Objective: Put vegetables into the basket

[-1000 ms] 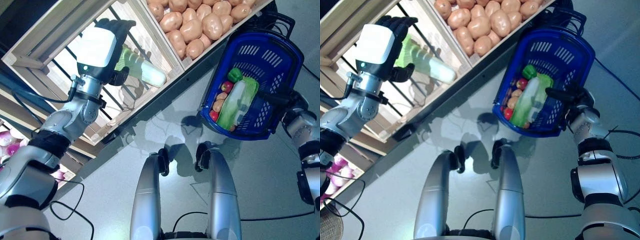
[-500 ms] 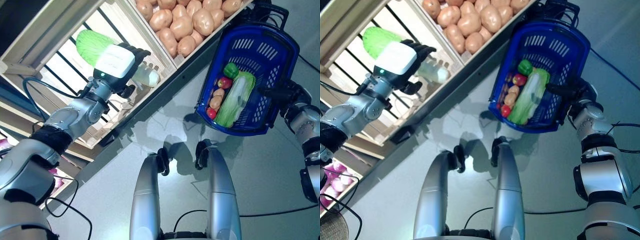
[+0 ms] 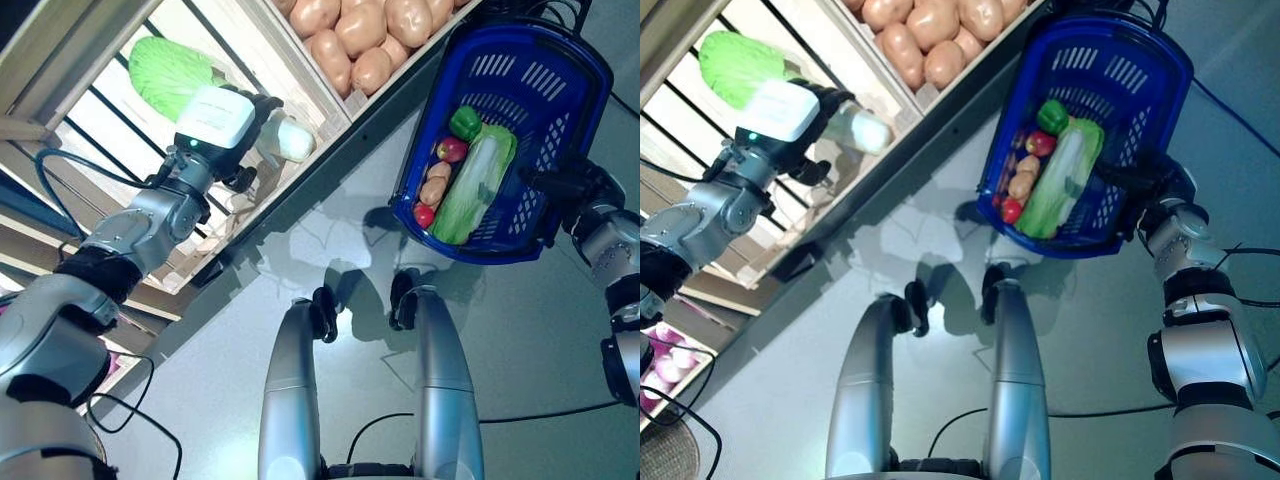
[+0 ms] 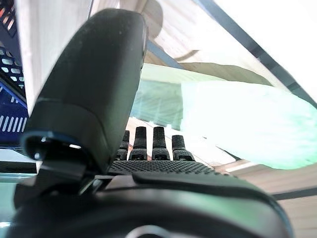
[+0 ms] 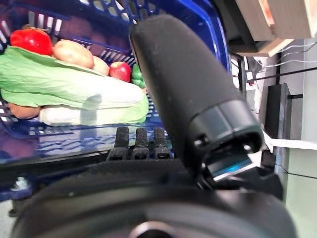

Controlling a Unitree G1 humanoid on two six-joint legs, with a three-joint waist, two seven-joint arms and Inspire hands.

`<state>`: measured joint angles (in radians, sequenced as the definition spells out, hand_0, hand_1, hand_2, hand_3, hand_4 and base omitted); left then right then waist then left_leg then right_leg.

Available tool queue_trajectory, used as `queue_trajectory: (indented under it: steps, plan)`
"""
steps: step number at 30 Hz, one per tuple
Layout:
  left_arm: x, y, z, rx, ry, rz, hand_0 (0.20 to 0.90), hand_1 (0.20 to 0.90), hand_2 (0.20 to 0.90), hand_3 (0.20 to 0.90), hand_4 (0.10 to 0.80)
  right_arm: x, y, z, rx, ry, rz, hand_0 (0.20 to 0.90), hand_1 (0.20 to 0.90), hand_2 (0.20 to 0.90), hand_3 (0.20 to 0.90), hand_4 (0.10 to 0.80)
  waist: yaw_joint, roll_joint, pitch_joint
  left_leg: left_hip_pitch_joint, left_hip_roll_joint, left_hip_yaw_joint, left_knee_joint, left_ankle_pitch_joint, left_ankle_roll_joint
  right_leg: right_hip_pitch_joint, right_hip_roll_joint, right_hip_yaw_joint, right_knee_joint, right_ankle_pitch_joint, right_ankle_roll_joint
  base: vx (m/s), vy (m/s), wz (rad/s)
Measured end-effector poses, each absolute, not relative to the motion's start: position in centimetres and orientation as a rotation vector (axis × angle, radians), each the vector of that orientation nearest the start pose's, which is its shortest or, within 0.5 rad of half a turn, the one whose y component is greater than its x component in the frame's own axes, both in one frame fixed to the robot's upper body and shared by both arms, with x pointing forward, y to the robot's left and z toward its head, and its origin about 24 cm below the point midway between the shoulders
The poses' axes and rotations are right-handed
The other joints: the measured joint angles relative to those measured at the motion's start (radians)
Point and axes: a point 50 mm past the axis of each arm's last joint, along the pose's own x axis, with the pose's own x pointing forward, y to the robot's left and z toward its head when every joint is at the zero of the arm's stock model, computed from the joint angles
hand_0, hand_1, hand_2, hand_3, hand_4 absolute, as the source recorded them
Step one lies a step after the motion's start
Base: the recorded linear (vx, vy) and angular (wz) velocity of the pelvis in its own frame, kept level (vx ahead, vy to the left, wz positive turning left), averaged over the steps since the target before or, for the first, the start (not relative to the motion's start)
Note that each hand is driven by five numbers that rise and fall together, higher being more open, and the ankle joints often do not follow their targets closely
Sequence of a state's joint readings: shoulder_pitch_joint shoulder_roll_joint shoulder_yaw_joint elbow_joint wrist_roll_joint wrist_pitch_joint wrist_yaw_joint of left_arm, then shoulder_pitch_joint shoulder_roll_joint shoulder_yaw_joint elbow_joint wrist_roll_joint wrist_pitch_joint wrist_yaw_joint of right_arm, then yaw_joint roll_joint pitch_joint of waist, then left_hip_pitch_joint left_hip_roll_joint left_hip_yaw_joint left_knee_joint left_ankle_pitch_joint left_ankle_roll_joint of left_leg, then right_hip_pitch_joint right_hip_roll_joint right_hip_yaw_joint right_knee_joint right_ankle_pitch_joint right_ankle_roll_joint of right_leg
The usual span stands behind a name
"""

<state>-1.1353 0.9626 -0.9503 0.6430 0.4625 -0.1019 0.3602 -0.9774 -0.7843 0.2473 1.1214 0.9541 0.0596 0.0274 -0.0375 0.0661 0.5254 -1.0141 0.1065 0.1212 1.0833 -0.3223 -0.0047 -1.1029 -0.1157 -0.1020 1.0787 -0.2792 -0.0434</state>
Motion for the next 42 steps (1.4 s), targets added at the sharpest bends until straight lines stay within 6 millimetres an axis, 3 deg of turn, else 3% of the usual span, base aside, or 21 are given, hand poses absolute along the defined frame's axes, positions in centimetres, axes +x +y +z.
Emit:
queue_trajectory:
  steps: [4, 11, 19, 24, 35, 36, 37, 42]
  plan:
    - [38.8, 21.7, 25.6, 1.848, -0.545, 0.113, 0.9, 0.9, 0.9, 0.9, 0.8, 37.5, -33.4, 18.3, 0.225, 0.015, -0.307, 0.9, 0.9, 0.9, 0.9, 0.8, -0.002, 0.0, 0.0, -0.06, 0.003, 0.003, 0.042, -0.009, 0.013, -0.058, 0.0, 0.006, 0.029, 0.001, 0.001, -0.009, 0.033, -0.03]
    - [39.3, 21.0, 26.1, 1.994, -0.545, 0.133, 0.9, 0.9, 0.9, 0.9, 0.8, 37.5, -33.3, 18.5, 0.225, 0.012, -0.305, 0.9, 0.9, 0.9, 0.9, 0.8, -0.004, 0.0, 0.0, -0.1, 0.011, 0.004, 0.073, -0.022, 0.02, -0.092, 0.007, 0.01, 0.04, 0.006, 0.009, -0.001, 0.012, -0.04]
    - [39.6, 19.6, 29.6, 2.177, -0.529, 0.217, 0.9, 0.9, 0.9, 0.9, 0.8, 37.9, -32.9, 19.0, 0.225, 0.007, -0.289, 0.9, 0.9, 0.9, 0.9, 0.8, -0.015, -0.001, 0.0, -0.14, 0.009, 0.009, 0.079, -0.025, 0.026, -0.132, 0.01, 0.02, 0.037, 0.014, 0.019, 0.002, 0.0, 0.0]
    - [39.9, 19.5, 30.2, 2.175, -0.451, 0.28, 0.9, 0.9, 0.9, 0.9, 0.8, 38.2, -32.5, 20.1, 0.223, -0.021, -0.27, 0.9, 0.9, 0.9, 0.9, 0.8, -0.031, -0.001, 0.0, -0.151, 0.009, 0.021, 0.079, -0.03, 0.034, -0.149, 0.015, 0.035, 0.033, 0.019, 0.028, 0.01, 0.0, -0.06]
    - [39.9, 19.2, 31.2, 2.091, -0.492, 0.38, 0.9, 0.9, 0.9, 0.9, 0.8, 38.3, -32.4, 21.7, 0.216, -0.069, -0.259, 0.9, 0.9, 0.9, 0.9, 0.8, -0.025, -0.002, -0.001, -0.21, -0.007, 0.002, 0.095, -0.029, 0.042, -0.199, 0.027, 0.046, 0.017, 0.046, 0.04, -0.007, 0.01, -0.05]
    - [39.9, 19.0, 31.3, 2.066, -0.495, 0.388, 0.382, 0.382, 0.382, 0.382, 0.455, 38.3, -32.4, 21.8, 0.216, -0.072, -0.26, 0.9, 0.9, 0.9, 0.9, 0.8, -0.024, -0.002, -0.001, -0.215, -0.007, 0.0, 0.094, -0.028, 0.042, -0.201, 0.027, 0.046, 0.012, 0.052, 0.041, -0.023, 0.03, -0.01]
    - [39.9, 19.0, 31.4, 2.027, -0.494, 0.391, 0.3, 0.3, 0.3, 0.3, 0.4, 38.3, -32.4, 21.9, 0.217, -0.074, -0.259, 0.9, 0.9, 0.9, 0.9, 0.8, -0.024, -0.002, -0.001, -0.219, -0.009, -0.001, 0.093, -0.028, 0.043, -0.203, 0.029, 0.045, 0.006, 0.056, 0.042, -0.023, 0.031, -0.02]
    - [40.0, 18.9, 32.2, 1.798, -0.488, 0.41, 0.3, 0.3, 0.3, 0.3, 0.4, 38.3, -32.4, 22.0, 0.218, -0.075, -0.257, 0.9, 0.9, 0.9, 0.9, 0.8, -0.026, -0.002, -0.001, -0.219, -0.023, -0.004, 0.091, -0.025, 0.049, -0.204, 0.034, 0.058, -0.003, 0.067, 0.053, -0.013, 0.033, -0.08]
